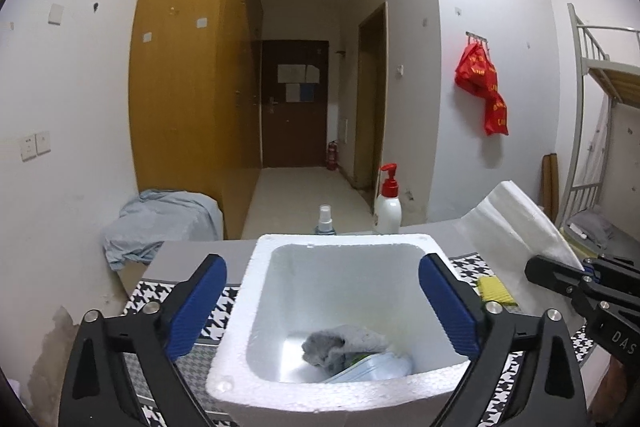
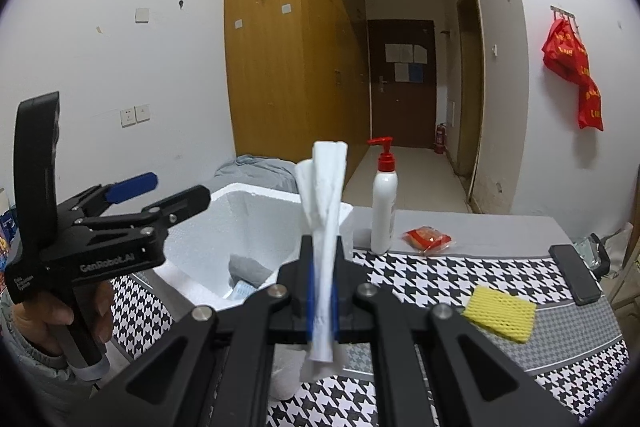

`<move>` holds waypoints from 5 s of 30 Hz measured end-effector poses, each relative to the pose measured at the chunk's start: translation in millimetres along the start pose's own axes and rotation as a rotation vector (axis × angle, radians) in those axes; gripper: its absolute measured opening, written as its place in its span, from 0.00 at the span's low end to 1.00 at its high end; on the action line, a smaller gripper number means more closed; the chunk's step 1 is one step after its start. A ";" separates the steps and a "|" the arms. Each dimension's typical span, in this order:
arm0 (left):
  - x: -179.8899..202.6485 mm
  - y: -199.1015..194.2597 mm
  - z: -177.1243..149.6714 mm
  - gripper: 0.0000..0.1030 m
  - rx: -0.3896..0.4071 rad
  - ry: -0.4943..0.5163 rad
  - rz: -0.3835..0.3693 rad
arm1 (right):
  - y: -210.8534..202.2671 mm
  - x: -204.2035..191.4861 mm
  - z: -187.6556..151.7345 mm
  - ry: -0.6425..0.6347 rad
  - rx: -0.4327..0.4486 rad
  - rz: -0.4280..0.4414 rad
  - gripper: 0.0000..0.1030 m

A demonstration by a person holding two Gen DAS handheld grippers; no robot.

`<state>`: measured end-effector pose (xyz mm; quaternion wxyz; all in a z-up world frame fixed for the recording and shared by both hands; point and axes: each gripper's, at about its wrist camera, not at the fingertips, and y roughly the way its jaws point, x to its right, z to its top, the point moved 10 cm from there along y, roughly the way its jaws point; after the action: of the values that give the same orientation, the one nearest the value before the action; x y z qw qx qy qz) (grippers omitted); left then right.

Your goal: Organize soft objects

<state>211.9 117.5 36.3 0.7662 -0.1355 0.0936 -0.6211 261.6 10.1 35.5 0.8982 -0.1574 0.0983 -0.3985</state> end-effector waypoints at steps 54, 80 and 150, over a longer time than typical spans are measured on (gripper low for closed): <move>-69.0 -43.8 -10.2 0.99 0.040 -0.038 0.153 | 41.6 -58.6 15.1 -0.061 -0.028 0.090 0.09; -70.0 -39.7 -20.7 0.99 0.012 -0.051 0.130 | 58.1 -73.8 6.4 -0.094 -0.065 0.103 0.65; -8.7 -63.3 -57.1 0.99 0.015 -0.034 0.068 | -21.2 -20.4 -30.9 -0.013 0.060 0.054 1.00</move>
<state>133.7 108.6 2.5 0.7893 -0.1368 0.0805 -0.5931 224.2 5.6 15.4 0.9136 -0.1303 0.0846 -0.3759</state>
